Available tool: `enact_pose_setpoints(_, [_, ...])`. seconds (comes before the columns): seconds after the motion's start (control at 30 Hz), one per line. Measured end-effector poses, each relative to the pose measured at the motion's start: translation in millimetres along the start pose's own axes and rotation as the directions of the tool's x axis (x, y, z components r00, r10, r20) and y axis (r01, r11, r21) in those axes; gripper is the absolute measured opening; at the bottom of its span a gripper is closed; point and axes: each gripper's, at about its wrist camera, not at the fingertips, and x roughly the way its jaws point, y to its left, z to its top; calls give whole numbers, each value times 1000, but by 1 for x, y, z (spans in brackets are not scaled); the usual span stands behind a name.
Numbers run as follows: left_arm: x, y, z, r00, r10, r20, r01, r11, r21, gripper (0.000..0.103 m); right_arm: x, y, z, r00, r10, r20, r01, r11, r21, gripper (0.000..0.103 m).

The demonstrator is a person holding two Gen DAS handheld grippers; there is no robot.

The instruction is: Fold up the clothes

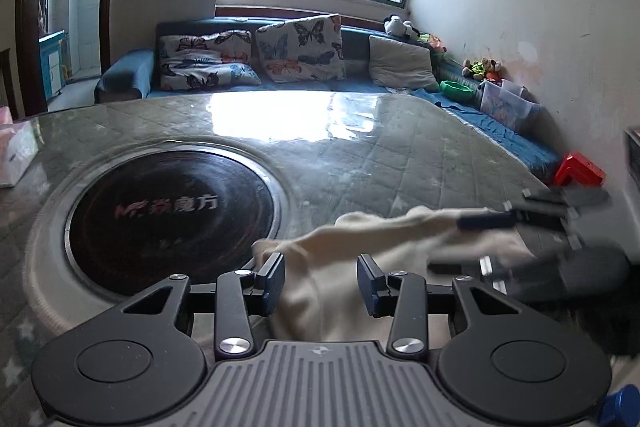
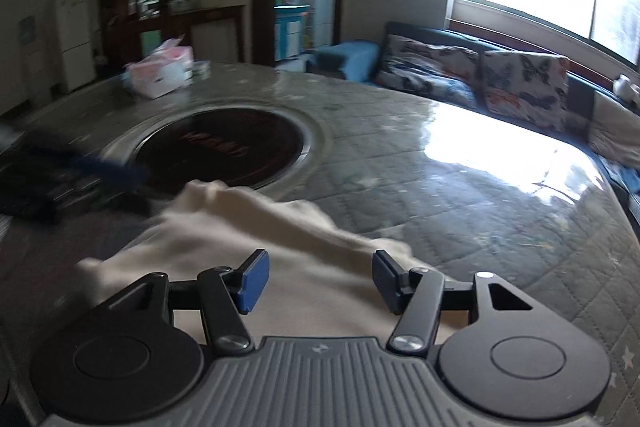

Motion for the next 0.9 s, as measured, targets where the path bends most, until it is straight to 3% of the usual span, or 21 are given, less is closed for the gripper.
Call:
enact_pose_setpoints(0.3, [56, -1, 14, 997, 24, -75, -23, 1000, 13, 35, -8, 35, -11, 998, 66, -7, -66, 992, -112, 64])
enact_pose_setpoints(0.57, [58, 7, 6, 996, 32, -78, -30, 999, 30, 37, -15, 64, -16, 992, 124, -5, -123, 971, -205, 64])
enact_pose_setpoints(0.7, [44, 14, 8, 998, 43, -47, -42, 999, 17, 49, -13, 75, -17, 990, 141, -5, -138, 963, -230, 64])
enact_pose_setpoints(0.73, [40, 16, 8, 998, 51, -43, -51, 999, 14, 56, -10, 76, -16, 990, 139, -5, -137, 964, -227, 65])
enact_pose_setpoints(0.8, [35, 19, 6, 997, 65, -39, -64, 998, 11, 59, -4, 79, -14, 991, 136, -5, -134, 966, -220, 73])
enact_pose_setpoints(0.9, [29, 24, 3, 996, 82, -38, -82, 997, 3, 69, 4, 83, -11, 991, 131, -5, -129, 969, -210, 75])
